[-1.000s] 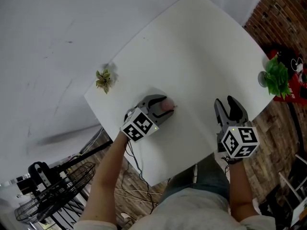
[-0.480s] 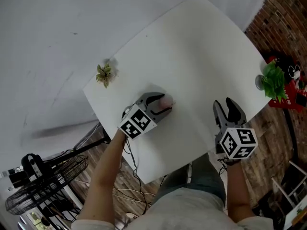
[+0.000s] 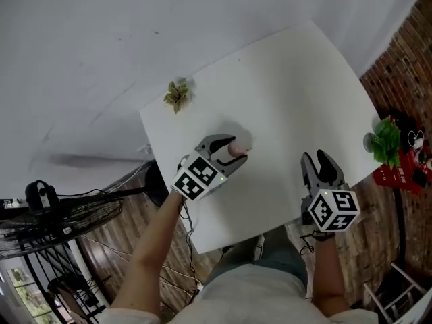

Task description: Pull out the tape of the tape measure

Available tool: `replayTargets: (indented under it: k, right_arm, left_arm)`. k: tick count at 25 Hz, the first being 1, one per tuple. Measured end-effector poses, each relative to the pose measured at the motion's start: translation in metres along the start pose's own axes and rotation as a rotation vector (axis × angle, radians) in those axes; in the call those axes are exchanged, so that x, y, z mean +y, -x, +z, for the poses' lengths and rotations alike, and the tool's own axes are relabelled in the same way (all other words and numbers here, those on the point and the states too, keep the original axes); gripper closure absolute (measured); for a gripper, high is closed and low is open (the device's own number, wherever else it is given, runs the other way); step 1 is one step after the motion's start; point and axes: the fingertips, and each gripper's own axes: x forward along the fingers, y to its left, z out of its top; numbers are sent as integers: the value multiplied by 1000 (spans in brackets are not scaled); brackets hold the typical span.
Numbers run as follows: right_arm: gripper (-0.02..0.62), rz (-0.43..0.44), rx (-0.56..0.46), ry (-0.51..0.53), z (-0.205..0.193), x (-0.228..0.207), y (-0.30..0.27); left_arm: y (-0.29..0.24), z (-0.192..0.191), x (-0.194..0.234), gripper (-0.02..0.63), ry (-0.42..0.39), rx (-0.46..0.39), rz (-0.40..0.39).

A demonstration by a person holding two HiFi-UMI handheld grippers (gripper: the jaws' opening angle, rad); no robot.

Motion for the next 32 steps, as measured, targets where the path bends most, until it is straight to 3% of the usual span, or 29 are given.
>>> replayTargets:
  k: [7, 16, 22, 27, 32]
  right_arm:
    - [419, 120, -20, 62, 26, 41, 2]
    - [420, 396, -8, 245, 60, 138, -1]
    - [430, 679, 12, 402, 69, 219, 14]
    - [430, 922, 66, 604, 55, 280, 36]
    - [433, 1030, 120, 692, 36, 311, 44]
  left_arm:
    - [54, 11, -5, 383, 177, -98, 130]
    - [128, 23, -11, 383, 301, -231, 238]
    - [172, 25, -21, 383, 310, -297, 264]
    - [198, 23, -28, 383, 247, -297, 277]
    - [217, 15, -37, 383, 198, -283, 292]
